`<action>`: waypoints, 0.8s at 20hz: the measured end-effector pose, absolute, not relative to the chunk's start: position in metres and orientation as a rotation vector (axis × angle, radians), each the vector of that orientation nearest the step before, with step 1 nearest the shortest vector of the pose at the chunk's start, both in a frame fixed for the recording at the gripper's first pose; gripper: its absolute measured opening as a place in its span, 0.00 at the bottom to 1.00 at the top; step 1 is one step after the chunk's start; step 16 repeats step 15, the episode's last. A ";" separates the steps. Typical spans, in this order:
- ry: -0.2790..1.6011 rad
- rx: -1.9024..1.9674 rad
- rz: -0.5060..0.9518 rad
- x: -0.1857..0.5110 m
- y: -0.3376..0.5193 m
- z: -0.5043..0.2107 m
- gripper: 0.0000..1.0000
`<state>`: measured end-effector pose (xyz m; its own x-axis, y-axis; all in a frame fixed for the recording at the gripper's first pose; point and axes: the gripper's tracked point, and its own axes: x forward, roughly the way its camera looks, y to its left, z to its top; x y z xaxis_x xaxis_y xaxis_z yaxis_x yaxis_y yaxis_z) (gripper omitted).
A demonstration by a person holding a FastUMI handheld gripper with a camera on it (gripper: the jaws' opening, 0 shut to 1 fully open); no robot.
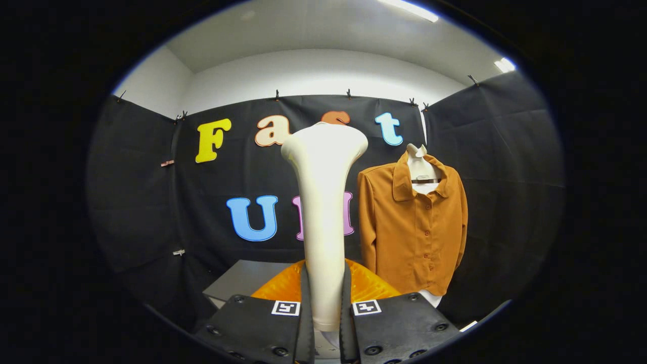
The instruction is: Iron the clothes twice with a garment steamer, once on the left side and once on the right side.
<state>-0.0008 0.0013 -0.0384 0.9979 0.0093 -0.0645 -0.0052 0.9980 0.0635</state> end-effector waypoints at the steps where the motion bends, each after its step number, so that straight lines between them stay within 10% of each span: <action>1: 0.064 0.065 0.007 -0.002 0.002 -0.038 0.23; 16: 0.076 0.059 0.008 -0.002 0.012 -0.037 0.23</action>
